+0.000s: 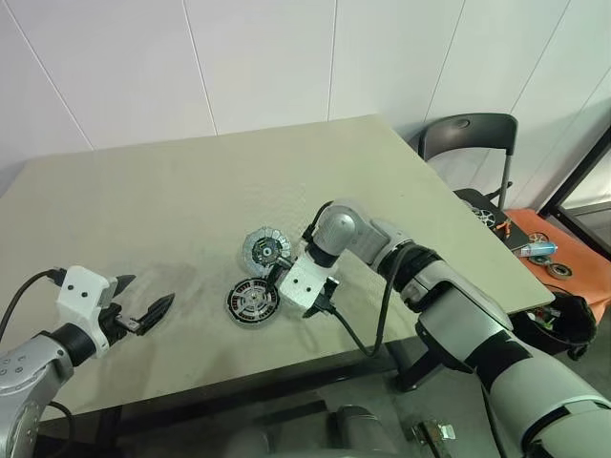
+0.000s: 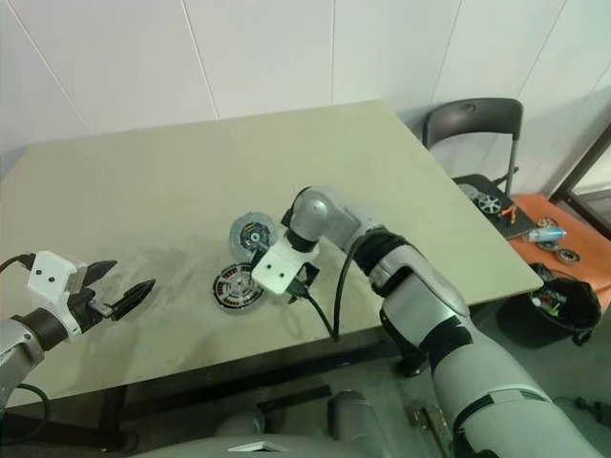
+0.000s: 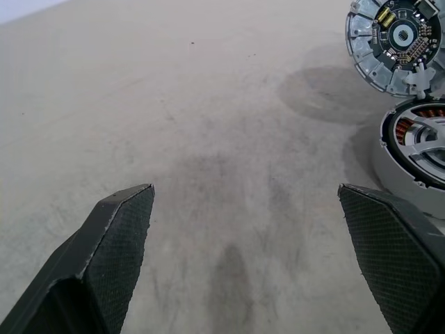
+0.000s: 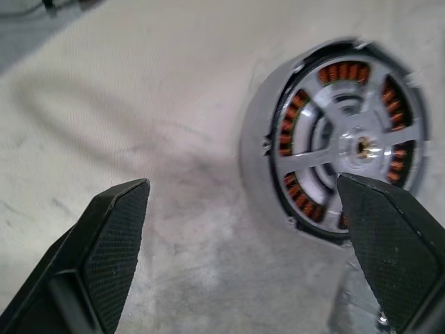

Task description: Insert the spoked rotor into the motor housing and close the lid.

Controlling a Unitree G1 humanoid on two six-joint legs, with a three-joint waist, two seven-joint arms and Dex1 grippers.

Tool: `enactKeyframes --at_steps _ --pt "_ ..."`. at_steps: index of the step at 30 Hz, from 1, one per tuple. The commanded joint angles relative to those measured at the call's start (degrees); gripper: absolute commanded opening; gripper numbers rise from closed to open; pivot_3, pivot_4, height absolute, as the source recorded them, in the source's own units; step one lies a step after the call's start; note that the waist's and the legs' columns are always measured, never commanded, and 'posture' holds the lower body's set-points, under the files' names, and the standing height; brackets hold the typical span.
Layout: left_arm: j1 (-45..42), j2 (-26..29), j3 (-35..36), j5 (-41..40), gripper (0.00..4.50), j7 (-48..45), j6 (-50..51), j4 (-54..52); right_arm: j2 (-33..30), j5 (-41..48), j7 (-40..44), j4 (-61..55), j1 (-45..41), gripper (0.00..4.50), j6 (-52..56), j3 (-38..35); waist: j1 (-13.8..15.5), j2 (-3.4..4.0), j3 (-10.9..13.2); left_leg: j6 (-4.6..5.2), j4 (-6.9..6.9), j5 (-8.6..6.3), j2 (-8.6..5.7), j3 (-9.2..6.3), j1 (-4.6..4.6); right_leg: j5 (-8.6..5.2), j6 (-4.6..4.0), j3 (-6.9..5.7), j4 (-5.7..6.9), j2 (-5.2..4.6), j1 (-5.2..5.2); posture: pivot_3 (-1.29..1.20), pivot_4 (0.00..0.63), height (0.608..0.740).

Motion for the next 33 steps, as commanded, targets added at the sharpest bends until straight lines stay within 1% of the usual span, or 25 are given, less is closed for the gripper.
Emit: enactKeyframes --at_steps 1,2,5,9,12,15,16,17,20,22,25,29,33 --pt "-0.44 -0.14 1.72 0.55 4.5 0.41 0.06 -1.96 1.17 -2.35 -2.27 2.28 -2.43 4.48 -2.11 0.31 0.01 0.0 0.0 0.0 0.0 0.0 0.0 0.0 0.0 0.0 -0.01 0.0 0.01 0.0 0.0 0.0 0.0 0.74" --pt "-0.5 -0.18 1.71 0.63 4.5 0.44 0.06 -1.95 1.41 -2.67 -2.31 2.88 -2.47 4.48 -1.99 0.23 0.0 0.0 0.0 -0.01 0.0 0.0 0.0 0.0 0.01 0.0 -0.02 0.0 0.02 0.0 0.0 0.0 0.0 0.74" --pt "-0.7 -0.32 1.67 0.81 4.5 0.58 0.11 -1.98 2.2 -3.94 -3.31 4.54 -2.51 3.88 -1.65 0.12 0.0 -0.01 0.0 0.0 0.0 0.0 0.0 0.0 0.03 0.0 -0.02 0.0 0.04 0.0 0.0 0.0 0.0 0.74" --pt "-1.0 -0.45 1.59 1.08 4.5 0.68 0.07 -1.75 3.52 -4.7 -4.3 5.03 -2.1 2.56 0.32 -0.15 0.0 -0.01 -0.01 0.0 0.01 0.0 0.0 0.0 0.08 0.0 -0.02 0.01 0.12 0.01 0.01 0.0 0.0 0.74" --pt "-1.32 -0.56 1.46 1.47 4.5 0.72 0.04 -1.5 4.36 -4.42 -3.55 3.7 -1.66 1.45 3.15 -0.33 0.0 -0.03 -0.02 0.0 -0.01 0.0 0.0 0.0 0.27 -0.03 -0.06 0.02 0.21 0.01 0.13 0.0 0.0 0.74" --pt "-1.89 -0.55 1.29 2.03 4.5 0.79 -0.18 -0.95 5.57 -2.56 -1.03 1.32 -1.26 0.42 9.1 -1.55 0.0 -0.06 -0.04 0.0 -0.01 0.0 0.0 0.01 0.48 -0.13 -0.04 0.04 0.3 0.02 0.27 0.0 0.0 0.74" --pt "-2.07 -0.56 1.26 2.22 4.5 0.87 -0.23 -0.85 6.02 -1.55 0.31 0.22 -0.96 0.15 11.85 -2.16 0.0 -0.09 -0.05 0.0 -0.01 0.0 0.0 0.01 0.6 -0.21 0.05 0.04 0.34 0.03 0.38 0.0 0.0 0.74" --pt "-2.25 -0.59 1.22 2.36 4.5 0.89 -0.24 -0.73 6.42 -0.57 1.7 -0.95 -0.64 0.06 14.44 -2.7 -0.01 -0.1 -0.06 0.0 -0.01 0.0 0.0 0.0 0.68 -0.24 0.03 0.04 0.4 0.04 0.42 0.0 0.0 0.74" --pt "-2.44 -0.7 1.04 2.78 4.5 0.83 -0.4 -0.43 8.08 1.84 4.52 -5.93 0.55 0.06 26.51 -4.35 -0.07 -0.1 -0.06 0.0 0.01 0.01 0.01 -0.02 0.74 -0.25 0.02 0.04 0.52 0.07 0.43 0.0 0.0 0.74" --pt "-2.41 -0.92 1.03 3.08 4.5 0.85 -0.53 -0.38 9.29 2.72 5.38 -9.96 1.59 0.06 36.91 -5.3 -0.07 -0.1 -0.06 0.0 0.0 0.01 0.02 -0.03 0.74 -0.25 0.01 0.04 0.55 0.09 0.4 0.0 0.0 0.74" --pt "-2.43 -1.25 0.88 3.65 4.5 1.17 -0.61 -0.48 10.3 3.43 6.61 -15.16 2.53 0.06 47.61 -5.3 0.02 -0.09 -0.06 0.0 -0.01 0.01 0.04 -0.06 0.67 -0.25 0.0 0.03 0.56 0.11 0.31 0.0 0.0 0.74" --pt "-2.64 -1.72 0.8 3.99 4.5 1.44 -0.17 -0.66 11.96 2.3 2.96 -15.74 1.51 0.06 53.68 -4.88 0.01 -0.14 -0.08 0.0 0.0 0.0 0.04 -0.05 0.65 -0.25 0.02 0.03 0.55 0.1 0.3 0.0 0.0 0.74" --pt "-3.39 -1.91 0.45 4.29 4.5 1.85 0.25 -0.55 12.78 1.27 -0.57 -12.32 -0.56 0.06 53.24 -4.57 0.03 -0.16 -0.09 0.0 0.01 0.0 0.03 -0.04 0.65 -0.26 0.01 0.01 0.56 0.1 0.3 0.0 0.0 0.74"
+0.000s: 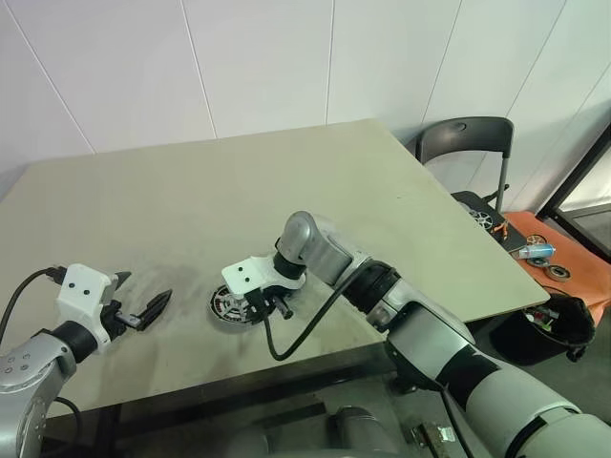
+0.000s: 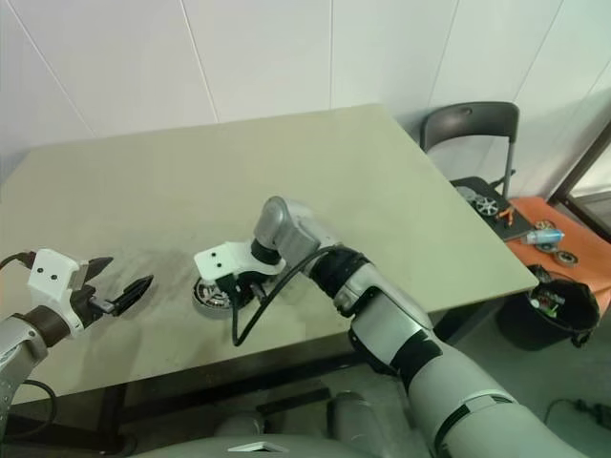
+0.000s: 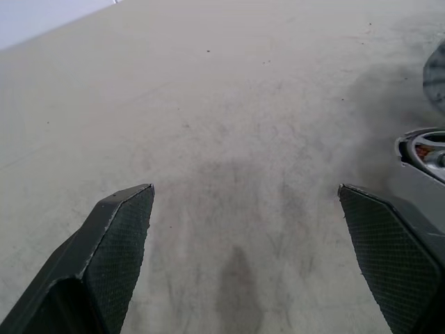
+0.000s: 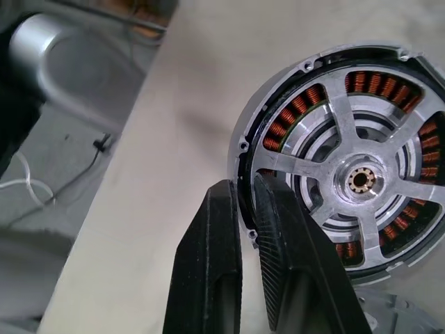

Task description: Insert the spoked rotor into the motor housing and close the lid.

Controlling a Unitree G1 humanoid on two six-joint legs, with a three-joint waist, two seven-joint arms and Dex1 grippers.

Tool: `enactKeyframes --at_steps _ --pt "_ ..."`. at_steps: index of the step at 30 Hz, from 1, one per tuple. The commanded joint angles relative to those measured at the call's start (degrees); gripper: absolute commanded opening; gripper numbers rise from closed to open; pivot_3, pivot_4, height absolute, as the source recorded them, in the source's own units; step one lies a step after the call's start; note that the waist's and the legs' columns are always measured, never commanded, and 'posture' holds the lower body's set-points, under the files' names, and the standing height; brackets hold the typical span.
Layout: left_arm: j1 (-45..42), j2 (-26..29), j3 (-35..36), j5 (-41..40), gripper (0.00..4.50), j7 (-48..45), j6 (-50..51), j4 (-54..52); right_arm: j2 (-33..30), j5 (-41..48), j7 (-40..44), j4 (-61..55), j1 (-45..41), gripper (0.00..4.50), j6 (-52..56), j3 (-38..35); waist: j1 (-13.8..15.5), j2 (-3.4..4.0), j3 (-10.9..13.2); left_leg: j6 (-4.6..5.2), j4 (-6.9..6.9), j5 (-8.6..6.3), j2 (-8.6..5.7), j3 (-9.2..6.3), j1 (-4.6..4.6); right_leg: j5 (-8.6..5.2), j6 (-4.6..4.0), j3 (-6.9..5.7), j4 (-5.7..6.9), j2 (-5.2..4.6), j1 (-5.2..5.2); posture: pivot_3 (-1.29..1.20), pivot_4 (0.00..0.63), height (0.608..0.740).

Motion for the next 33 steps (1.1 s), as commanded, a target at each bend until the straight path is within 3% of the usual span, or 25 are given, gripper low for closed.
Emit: enactKeyframes --at_steps 1,5,6,13,17,20,24,27,33 --pt "-1.53 0.19 0.43 0.65 4.5 0.61 0.27 -0.72 0.62 0.15 -2.74 0.85 -3.94 0.06 -0.58 -1.42 0.01 -0.03 -0.01 0.0 0.0 0.0 0.0 -0.01 0.0 0.0 -0.01 -0.01 0.0 0.0 0.0 0.0 0.0 0.74" --pt "-1.59 -0.15 0.24 1.02 4.5 0.73 0.51 -0.81 -0.14 -0.69 -4.19 1.6 -4.54 0.06 -3.42 -0.37 -0.08 -0.05 -0.03 0.0 -0.01 0.0 0.0 0.0 0.0 0.0 0.0 -0.01 -0.02 0.0 0.0 0.0 0.0 0.74" --pt "-1.6 -0.18 0.24 1.09 4.5 0.67 0.56 -0.82 -0.29 -0.47 -3.74 0.8 -4.26 0.78 -3.14 -0.29 -0.08 -0.06 -0.03 0.0 -0.02 0.0 0.0 0.01 -0.01 0.0 0.02 -0.01 -0.04 0.0 0.0 0.0 0.0 0.74" --pt "-2.37 -0.1 0.41 1.14 4.5 0.07 0.95 -0.36 -0.59 4.39 0.33 -10.03 -3.46 3.06 3.71 -2.17 -0.06 -0.06 -0.03 0.0 -0.03 0.0 0.0 -0.01 -0.02 0.02 0.06 -0.01 -0.02 0.0 -0.03 0.0 0.0 0.74" --pt "-3.0 -0.39 0.68 0.34 4.5 -0.03 1.53 -0.58 0.68 9.86 -1.21 -15.21 -5.29 4.43 9.33 -7.24 0.0 -0.09 -0.05 0.0 -0.01 0.0 0.0 -0.01 -0.02 0.0 0.05 -0.01 -0.01 0.0 -0.01 0.0 0.0 0.74" --pt "-2.31 -0.68 1.29 -0.47 4.5 -0.97 1.37 -1.19 1.15 15.34 -3.58 -15.61 -9.31 4.47 14.77 -14.19 -0.02 -0.09 -0.04 0.0 0.01 0.0 0.0 -0.01 -0.03 0.01 0.05 -0.01 -0.01 -0.01 -0.01 0.0 0.0 0.74" --pt "0.17 -1.46 3.28 -3.96 4.5 -3.22 2.13 -3.31 -3.08 19.1 -11.17 -4.58 -17.01 4.47 13.37 -23.98 0.02 -0.05 -0.03 0.0 -0.02 0.0 -0.01 -0.02 -0.03 -0.01 0.0 -0.02 -0.04 -0.04 -0.02 0.0 0.0 0.74" --pt "1.83 -1.94 4.58 -6.77 4.5 -4.28 3.27 -4.61 -7.11 17.32 -15.27 4.66 -17.81 3.56 8.29 -25.15 -0.03 -0.39 -0.24 0.0 -0.05 0.0 -0.01 -0.02 -0.03 -0.03 -0.02 -0.06 -0.13 -0.05 0.02 0.0 0.0 0.74" --pt "4.18 -3.72 5.61 -9.09 4.5 -4.8 2.7 -6.04 -15.21 7.53 -24.28 19.59 -13.63 1.51 -5.67 -19.97 -0.14 -0.49 -0.3 0.0 -0.01 0.0 -0.06 0.11 -0.08 -0.05 -0.06 0.05 -0.28 -0.1 0.09 0.0 0.0 0.74"
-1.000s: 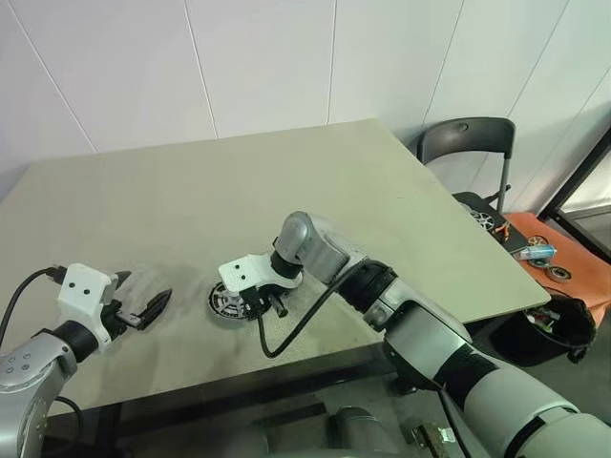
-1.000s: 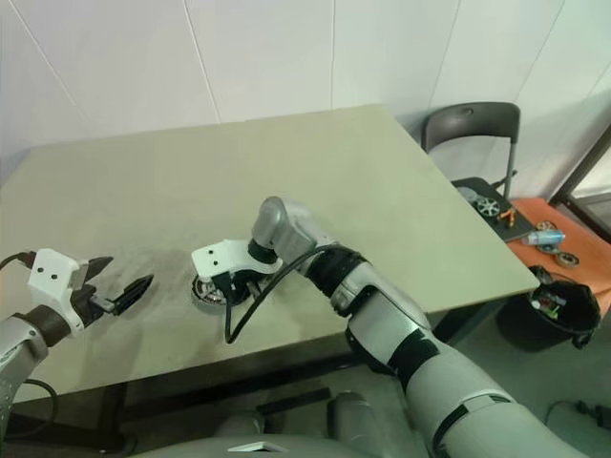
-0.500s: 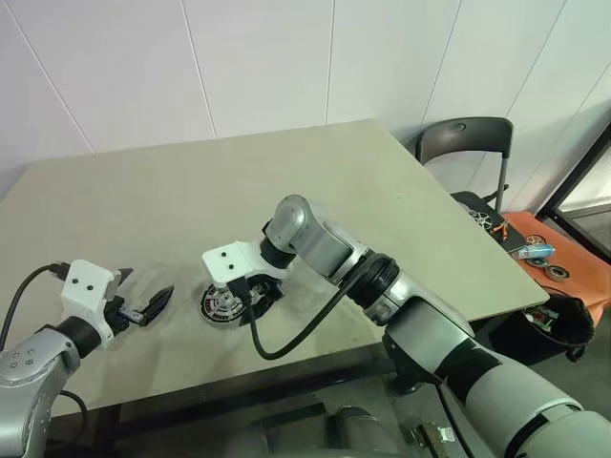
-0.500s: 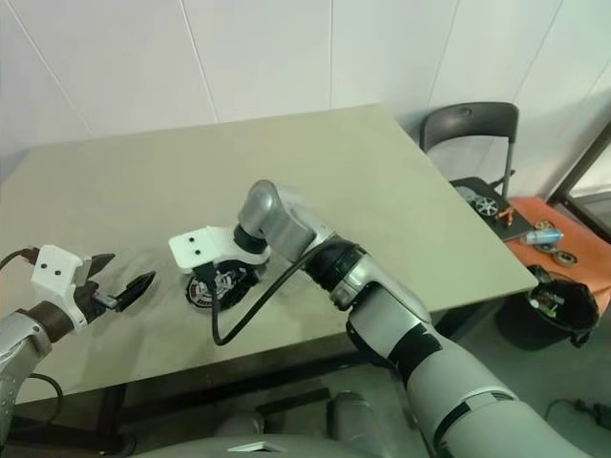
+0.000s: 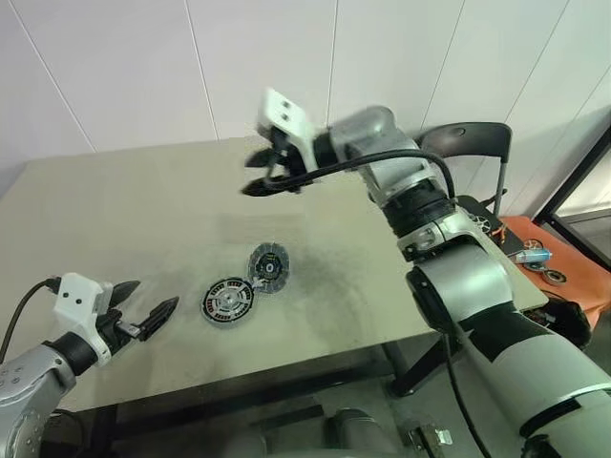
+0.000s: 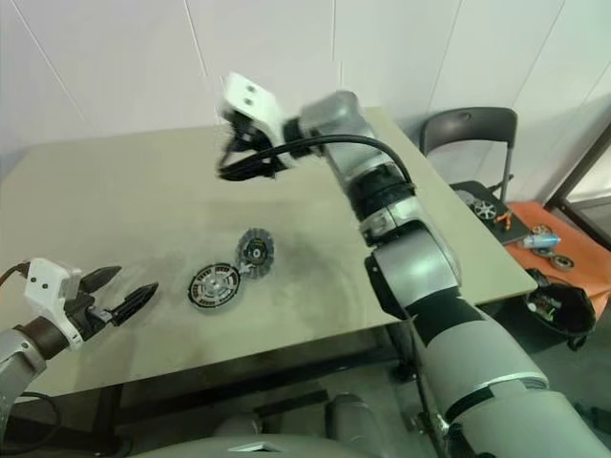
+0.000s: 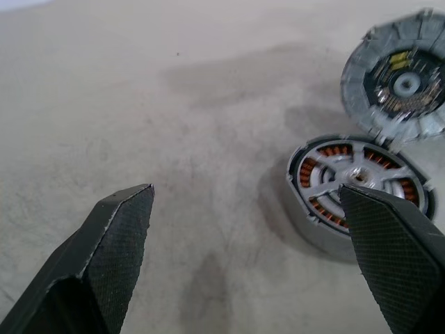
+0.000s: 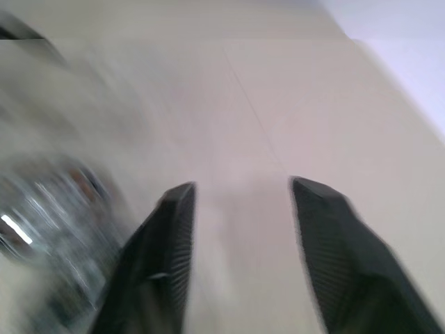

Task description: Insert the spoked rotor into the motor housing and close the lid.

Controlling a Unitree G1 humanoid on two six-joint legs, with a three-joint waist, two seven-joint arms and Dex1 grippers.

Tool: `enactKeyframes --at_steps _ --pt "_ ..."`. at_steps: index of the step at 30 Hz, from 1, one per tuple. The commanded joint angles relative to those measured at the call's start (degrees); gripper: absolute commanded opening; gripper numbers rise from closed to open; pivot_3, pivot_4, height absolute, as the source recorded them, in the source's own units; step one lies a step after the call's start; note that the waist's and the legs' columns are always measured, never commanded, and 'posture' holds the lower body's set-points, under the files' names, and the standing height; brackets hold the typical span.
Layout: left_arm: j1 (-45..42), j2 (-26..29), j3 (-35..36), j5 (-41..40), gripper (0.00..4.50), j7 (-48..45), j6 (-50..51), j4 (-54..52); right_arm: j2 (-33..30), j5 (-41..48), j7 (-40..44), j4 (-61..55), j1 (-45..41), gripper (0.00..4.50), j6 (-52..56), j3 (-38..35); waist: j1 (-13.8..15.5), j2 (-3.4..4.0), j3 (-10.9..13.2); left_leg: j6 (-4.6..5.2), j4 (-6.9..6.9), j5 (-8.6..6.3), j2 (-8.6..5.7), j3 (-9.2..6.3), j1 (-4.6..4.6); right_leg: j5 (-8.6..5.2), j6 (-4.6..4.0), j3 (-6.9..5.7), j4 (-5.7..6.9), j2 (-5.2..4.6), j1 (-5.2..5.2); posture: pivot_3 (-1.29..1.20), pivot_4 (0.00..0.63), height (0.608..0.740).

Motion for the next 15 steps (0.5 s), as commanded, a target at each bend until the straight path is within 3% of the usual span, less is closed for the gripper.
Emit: enactKeyframes --at_steps 1,4,5,15 --pt "0.75 -0.72 2.02 -1.77 4.5 0.04 -0.58 -2.88 -3.25 -4.46 -2.27 4.96 1.63 1.18 -6.75 2.38 -0.02 0.03 0.02 0.0 -0.02 0.0 0.0 0.01 0.0 0.01 0.0 0.03 -0.01 0.0 0.0 0.0 0.0 0.74" --pt "1.81 -1.65 1.49 -1.14 4.5 0.36 -1.33 -2.86 -4.45 -6.25 -0.26 6.12 5.52 0.1 -8.79 4.1 -0.19 0.11 0.06 0.01 -0.12 0.0 0.02 0.07 -0.02 0.03 0.03 0.11 0.01 0.03 -0.11 0.0 0.0 0.74" --pt "2.1 -1.75 1.27 -0.76 4.5 0.38 -1.53 -2.89 -4.52 -6.5 0.43 6.03 6.36 0.01 -9.04 4.39 -0.35 0.12 0.08 0.01 -0.15 -0.01 0.05 0.07 0.01 0.03 0.03 0.12 0.02 0.07 -0.11 0.0 0.0 0.74" --pt "4.31 -1.87 -1.2 1.85 4.5 0.95 -2.57 -4.11 -0.33 -6.41 7.57 -4.65 16.48 0.01 -8.2 8.08 -0.39 0.17 0.1 0.02 0.06 0.0 0.08 0.05 0.17 -0.03 -0.03 0.12 0.29 0.15 0.01 0.0 0.0 0.74"
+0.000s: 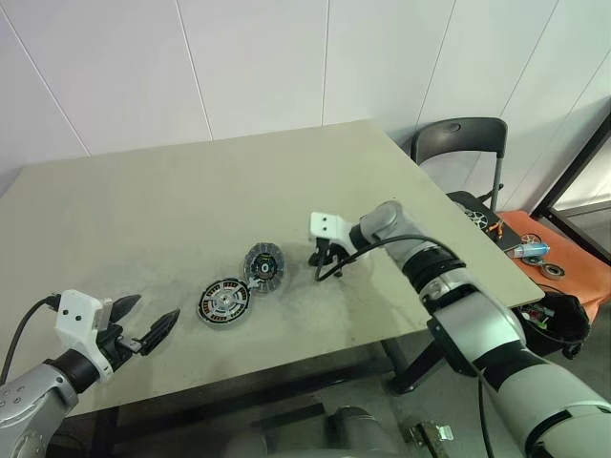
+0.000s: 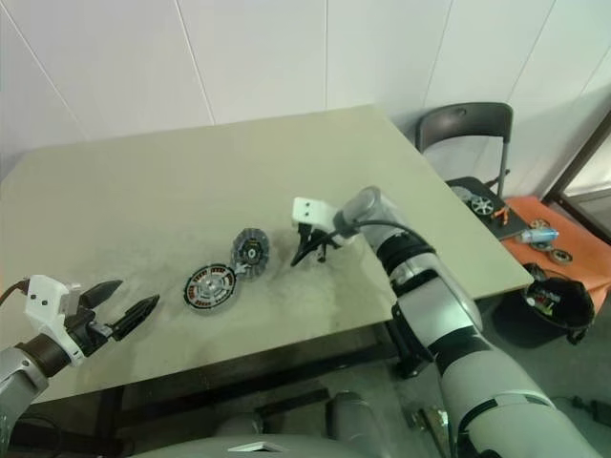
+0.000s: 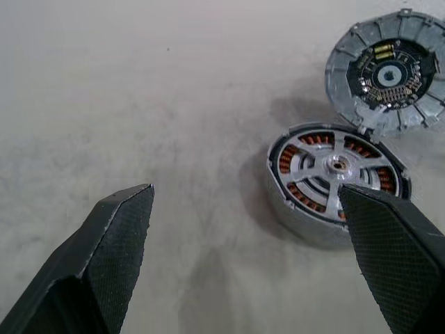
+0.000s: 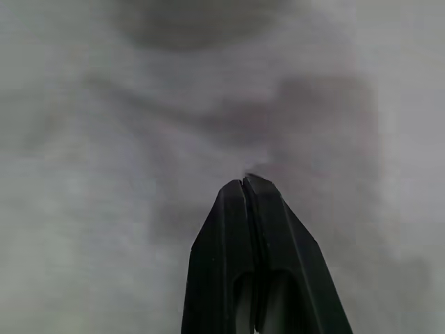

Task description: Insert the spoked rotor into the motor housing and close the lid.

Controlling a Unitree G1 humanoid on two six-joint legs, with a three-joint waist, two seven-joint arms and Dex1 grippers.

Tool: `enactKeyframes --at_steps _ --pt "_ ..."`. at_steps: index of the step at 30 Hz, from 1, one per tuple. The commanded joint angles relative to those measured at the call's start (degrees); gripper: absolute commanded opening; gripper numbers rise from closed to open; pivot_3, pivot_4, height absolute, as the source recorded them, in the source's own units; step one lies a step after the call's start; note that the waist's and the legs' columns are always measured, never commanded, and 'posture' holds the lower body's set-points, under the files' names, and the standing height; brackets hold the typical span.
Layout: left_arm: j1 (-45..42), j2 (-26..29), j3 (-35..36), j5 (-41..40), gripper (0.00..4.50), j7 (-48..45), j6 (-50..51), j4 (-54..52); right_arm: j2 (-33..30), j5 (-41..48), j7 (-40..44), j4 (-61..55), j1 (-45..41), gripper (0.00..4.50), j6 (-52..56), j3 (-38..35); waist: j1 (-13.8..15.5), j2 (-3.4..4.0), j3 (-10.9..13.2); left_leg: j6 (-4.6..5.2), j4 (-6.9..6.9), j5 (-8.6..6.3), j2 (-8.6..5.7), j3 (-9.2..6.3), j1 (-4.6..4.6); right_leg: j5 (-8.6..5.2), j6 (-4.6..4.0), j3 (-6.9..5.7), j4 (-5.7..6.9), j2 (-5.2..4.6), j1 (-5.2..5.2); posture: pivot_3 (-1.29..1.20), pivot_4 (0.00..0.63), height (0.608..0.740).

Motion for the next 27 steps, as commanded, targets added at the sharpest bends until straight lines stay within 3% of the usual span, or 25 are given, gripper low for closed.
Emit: enactKeyframes --at_steps 1,10,27 --pt "-0.05 0.38 -0.17 0.99 4.5 0.36 -1.12 -2.6 1.53 0.78 0.44 -5.06 -0.36 0.01 0.57 -0.14 0.08 0.0 0.0 0.0 0.01 0.0 0.0 0.0 0.0 0.0 0.0 0.0 0.0 0.0 0.0 0.0 0.0 0.74" --pt "-0.65 0.28 -1.07 0.71 4.5 1.29 -0.26 -4.04 5.16 1.72 -1.11 -7.22 -1.14 0.01 1.23 -0.95 0.47 -0.02 -0.01 0.0 -0.03 0.0 -0.02 -0.02 -0.03 0.0 0.0 -0.02 -0.05 -0.04 0.0 0.0 0.0 0.74" --pt "-0.99 0.75 -1.91 1.62 4.5 -0.38 -1.63 -1.81 7.84 7.64 2.74 -23.36 0.84 0.01 12.26 0.58 0.42 -0.03 -0.02 0.0 -0.06 0.0 -0.01 -0.04 -0.03 0.0 0.0 -0.05 -0.05 -0.02 -0.03 0.0 0.0 0.74"
